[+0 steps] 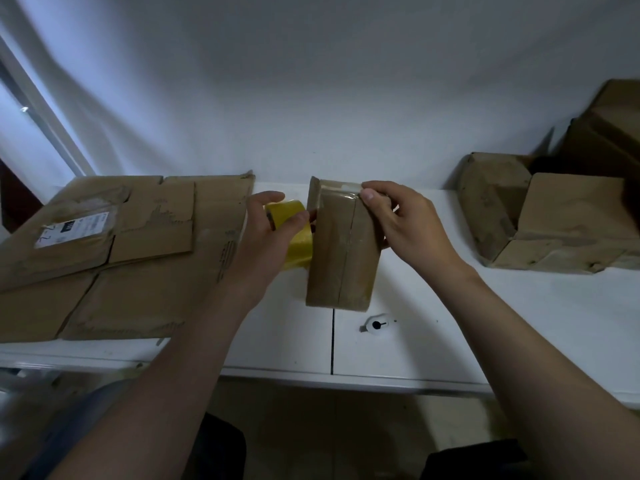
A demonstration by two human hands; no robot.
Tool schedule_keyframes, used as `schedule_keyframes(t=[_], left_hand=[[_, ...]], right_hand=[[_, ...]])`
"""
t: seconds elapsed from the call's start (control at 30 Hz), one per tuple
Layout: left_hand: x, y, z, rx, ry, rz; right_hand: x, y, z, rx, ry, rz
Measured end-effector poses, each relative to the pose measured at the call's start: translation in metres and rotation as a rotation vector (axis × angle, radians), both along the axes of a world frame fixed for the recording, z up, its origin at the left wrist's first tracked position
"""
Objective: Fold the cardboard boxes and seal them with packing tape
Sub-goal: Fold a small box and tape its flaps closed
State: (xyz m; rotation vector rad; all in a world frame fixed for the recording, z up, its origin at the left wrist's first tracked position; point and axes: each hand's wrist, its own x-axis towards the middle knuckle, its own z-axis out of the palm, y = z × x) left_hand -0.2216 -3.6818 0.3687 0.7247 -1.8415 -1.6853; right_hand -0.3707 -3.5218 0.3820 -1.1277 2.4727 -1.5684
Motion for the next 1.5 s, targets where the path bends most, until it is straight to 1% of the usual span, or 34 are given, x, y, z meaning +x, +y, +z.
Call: schedule_keyframes(t=[0.1,0.2,0.3,0.37,0.43,0.5,0.57,0.67,0.77,0.83,0.9,1.0,1.13,1.23,1.37,1.5], left_hand=[[-0.001,-0.002,0.005,0.051,-0.017,0.002],[-0.005,-0.003,0.005,0.016,-0.057,0.048],[-0.011,-0.002,0.002,-0.006,-0.062,0.094],[-0.014,0.000,0.000,0.018,-0.070,0.100],[-0.016,0.000,-0.002,0.079,-0.079,0.086],[-0.016,-0.001,-0.004,0.105,-0.131,0.030],[-0.020,-0.006,-0.014,0.142,-0.182,-0.012],[-0.020,-0.004,-0.016,0.168,-0.206,0.005],[-0.021,-0.002,-0.020,0.097,-0.225,0.036],[-0.022,0.001,-0.019,0.029,-0.206,0.000],[-0.023,0.005,-0.018,-0.007,-0.190,-0.058],[-0.026,0.013,-0.018,-0.036,-0.180,-0.135],[-0.034,0.028,-0.015,-0.068,-0.182,-0.231],[-0.042,0.035,-0.014,-0.095,-0.159,-0.301],[-0.055,0.036,-0.017,-0.057,-0.166,-0.339],[-0.079,0.035,-0.025,-0.220,-0.234,-0.347]], right_hand=[[0.003,0.002,0.002,-0.034,0.054,0.015],[0.005,0.002,-0.001,-0.038,0.077,0.032],[0.010,0.001,-0.004,-0.090,-0.051,0.064],[0.009,0.003,-0.005,-0.115,-0.145,0.091],[0.006,0.007,-0.011,-0.068,-0.166,0.129],[0.002,0.010,-0.025,0.029,-0.117,0.148],[0.000,0.014,-0.045,0.134,-0.009,0.140],[-0.002,0.019,-0.064,0.238,0.143,0.110],[-0.002,0.021,-0.064,0.345,0.292,0.035],[-0.001,0.020,-0.062,0.401,0.340,-0.020],[0.001,0.015,-0.062,0.440,0.287,-0.071],[0.009,0.005,-0.062,0.423,0.146,-0.129],[0.009,0.000,-0.064,0.372,0.104,-0.271],[-0.002,0.008,-0.063,0.358,0.061,-0.318],[-0.027,0.034,-0.060,0.339,0.047,-0.380],[-0.058,0.065,-0.067,0.327,-0.009,-0.546]])
